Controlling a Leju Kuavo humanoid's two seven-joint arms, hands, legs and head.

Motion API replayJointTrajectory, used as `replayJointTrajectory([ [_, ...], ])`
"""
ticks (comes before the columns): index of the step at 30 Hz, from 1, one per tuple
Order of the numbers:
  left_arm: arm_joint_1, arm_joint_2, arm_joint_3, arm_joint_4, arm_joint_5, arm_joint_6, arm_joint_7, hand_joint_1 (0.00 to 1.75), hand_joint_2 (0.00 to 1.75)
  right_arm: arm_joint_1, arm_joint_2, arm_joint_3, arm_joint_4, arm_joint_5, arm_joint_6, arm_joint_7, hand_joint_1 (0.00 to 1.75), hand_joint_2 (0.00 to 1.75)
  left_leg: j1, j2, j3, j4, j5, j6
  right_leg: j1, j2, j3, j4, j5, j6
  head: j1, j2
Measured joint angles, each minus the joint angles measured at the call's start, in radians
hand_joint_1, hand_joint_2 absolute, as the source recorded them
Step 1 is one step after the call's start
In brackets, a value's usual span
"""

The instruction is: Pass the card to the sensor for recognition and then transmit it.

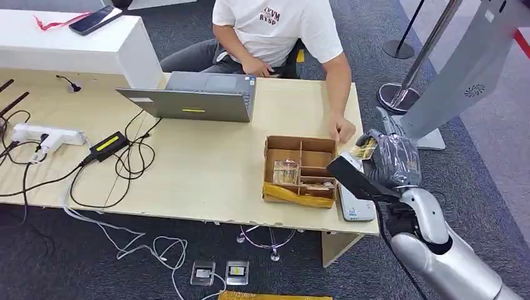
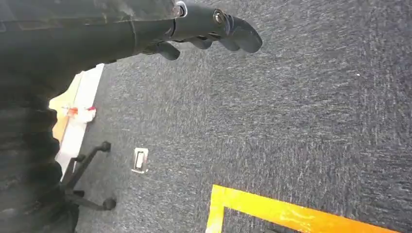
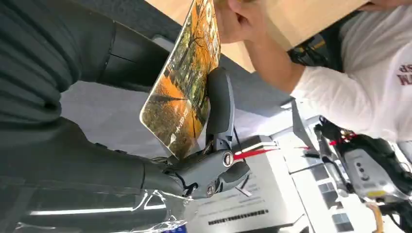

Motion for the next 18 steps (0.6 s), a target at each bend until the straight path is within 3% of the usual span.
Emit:
replayJointTrajectory([
  [9,0.0,0.002,0.0,0.0,0.023,0.008,0.007,0.0,1.75,0.106,-0.04,-0.053,0.003,-0.01,-0.006,0.0,1.75,1.75,0.0,0.002,0.0,0.0,-0.001,-0.001,0.0,0.001,0.0,0.0,0.0,0.0,0.0,0.0],
  [18,0.0,0.002,-0.017,0.0,0.045,0.009,0.007,0.0,1.75,0.128,-0.031,-0.047,0.04,-0.004,0.03,-0.033,1.75,1.75,0.0,0.002,0.0,0.0,-0.001,-0.001,0.0,0.002,0.0,0.0,0.0,0.0,0.0,0.0],
])
